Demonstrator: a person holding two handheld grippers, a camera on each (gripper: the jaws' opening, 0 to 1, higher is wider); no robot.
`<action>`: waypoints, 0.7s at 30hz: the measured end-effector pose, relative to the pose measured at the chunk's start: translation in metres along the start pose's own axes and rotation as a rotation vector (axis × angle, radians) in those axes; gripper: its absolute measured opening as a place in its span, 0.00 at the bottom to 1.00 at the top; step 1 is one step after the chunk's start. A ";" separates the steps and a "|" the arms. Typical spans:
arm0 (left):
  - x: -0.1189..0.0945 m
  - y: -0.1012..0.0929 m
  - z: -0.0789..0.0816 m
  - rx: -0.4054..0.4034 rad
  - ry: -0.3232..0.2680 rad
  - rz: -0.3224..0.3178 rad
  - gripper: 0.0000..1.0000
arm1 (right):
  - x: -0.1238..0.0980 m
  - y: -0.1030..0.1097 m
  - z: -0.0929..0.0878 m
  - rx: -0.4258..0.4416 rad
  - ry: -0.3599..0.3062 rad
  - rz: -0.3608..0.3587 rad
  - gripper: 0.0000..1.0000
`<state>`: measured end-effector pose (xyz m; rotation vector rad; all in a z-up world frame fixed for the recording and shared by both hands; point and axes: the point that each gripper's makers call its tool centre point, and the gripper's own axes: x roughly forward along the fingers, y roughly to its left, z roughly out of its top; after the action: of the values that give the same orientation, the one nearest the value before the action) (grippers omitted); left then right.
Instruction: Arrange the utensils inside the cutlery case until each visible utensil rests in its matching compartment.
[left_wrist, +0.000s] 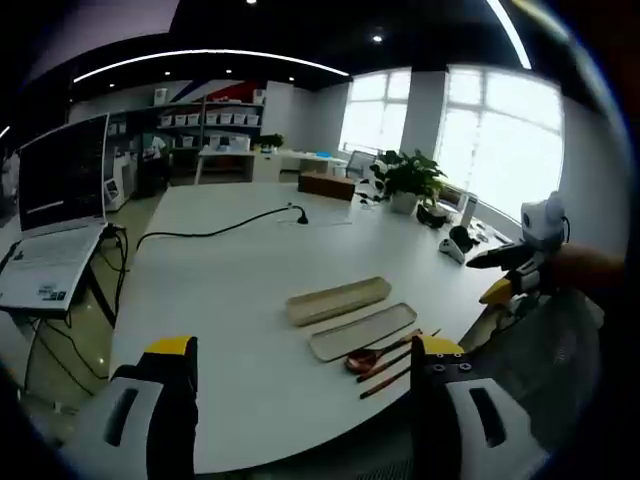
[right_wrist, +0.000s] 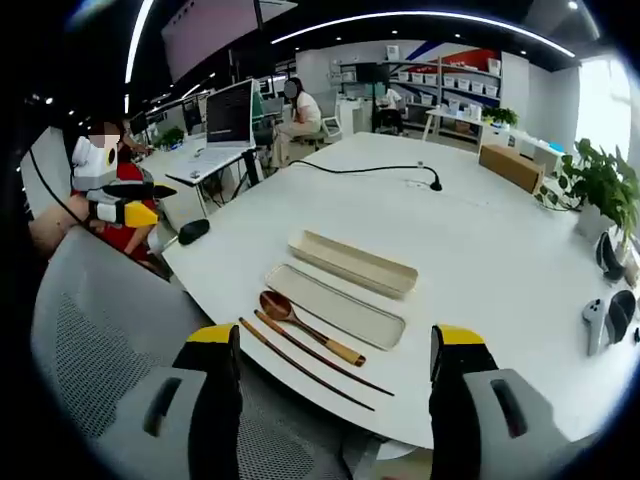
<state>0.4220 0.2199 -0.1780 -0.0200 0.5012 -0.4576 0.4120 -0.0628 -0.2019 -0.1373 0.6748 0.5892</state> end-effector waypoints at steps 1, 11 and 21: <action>0.000 0.000 0.000 0.000 0.000 0.001 0.90 | 0.000 0.000 0.000 0.000 0.000 0.001 0.77; 0.000 0.001 -0.001 0.004 0.003 0.006 0.90 | 0.001 0.001 -0.003 -0.007 0.015 0.009 0.77; 0.000 0.000 -0.001 0.006 0.002 0.007 0.89 | 0.001 0.003 -0.003 -0.004 0.016 0.017 0.76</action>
<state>0.4216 0.2203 -0.1785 -0.0123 0.5019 -0.4522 0.4092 -0.0608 -0.2050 -0.1404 0.6913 0.6060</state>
